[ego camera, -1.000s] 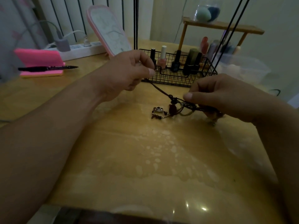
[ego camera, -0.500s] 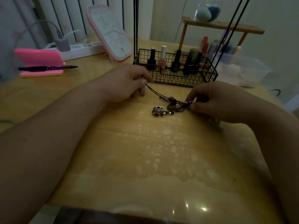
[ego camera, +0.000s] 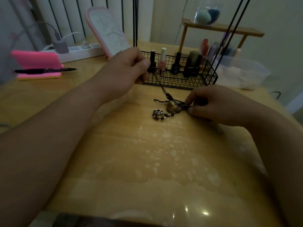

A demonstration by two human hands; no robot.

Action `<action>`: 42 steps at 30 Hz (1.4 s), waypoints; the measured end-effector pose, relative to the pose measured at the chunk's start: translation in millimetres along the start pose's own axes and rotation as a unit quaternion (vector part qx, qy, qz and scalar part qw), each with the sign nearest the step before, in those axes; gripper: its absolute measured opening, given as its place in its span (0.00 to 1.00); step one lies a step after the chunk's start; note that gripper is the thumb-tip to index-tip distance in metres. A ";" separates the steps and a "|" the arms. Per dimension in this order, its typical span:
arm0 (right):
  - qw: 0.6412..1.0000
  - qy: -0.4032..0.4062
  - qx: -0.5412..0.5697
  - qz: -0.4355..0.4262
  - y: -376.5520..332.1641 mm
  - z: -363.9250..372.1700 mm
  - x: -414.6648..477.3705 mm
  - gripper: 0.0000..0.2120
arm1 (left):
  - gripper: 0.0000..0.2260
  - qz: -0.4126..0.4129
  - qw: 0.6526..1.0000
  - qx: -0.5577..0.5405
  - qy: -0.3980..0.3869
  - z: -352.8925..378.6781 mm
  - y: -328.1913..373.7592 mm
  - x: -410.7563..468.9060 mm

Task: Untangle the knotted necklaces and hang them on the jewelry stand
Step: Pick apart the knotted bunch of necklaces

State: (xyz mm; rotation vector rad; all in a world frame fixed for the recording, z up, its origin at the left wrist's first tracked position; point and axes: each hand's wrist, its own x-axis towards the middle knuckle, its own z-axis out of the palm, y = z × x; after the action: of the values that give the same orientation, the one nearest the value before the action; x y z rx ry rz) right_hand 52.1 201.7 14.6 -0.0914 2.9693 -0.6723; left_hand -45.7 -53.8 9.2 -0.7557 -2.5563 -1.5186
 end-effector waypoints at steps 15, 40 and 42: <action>0.995 0.084 0.029 -0.043 -17.4 33.0 20.2 0.05 | 0.08 -0.032 0.981 -0.189 0.032 5.3 3.9 2.2; 0.965 0.070 0.250 -0.036 -10.3 13.4 4.0 0.09 | 0.07 0.010 0.982 -0.153 -0.110 30.6 1.1 -7.1; 0.961 0.055 0.270 -0.033 -11.5 12.8 3.0 0.10 | 0.06 -0.003 0.976 -0.182 -0.119 31.8 1.1 -7.1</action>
State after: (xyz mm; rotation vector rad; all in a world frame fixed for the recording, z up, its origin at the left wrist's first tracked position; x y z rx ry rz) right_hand 50.8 185.7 7.8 -0.1124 2.7688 -1.5067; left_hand -33.2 -29.2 -8.2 -1.0244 -2.4607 -2.0473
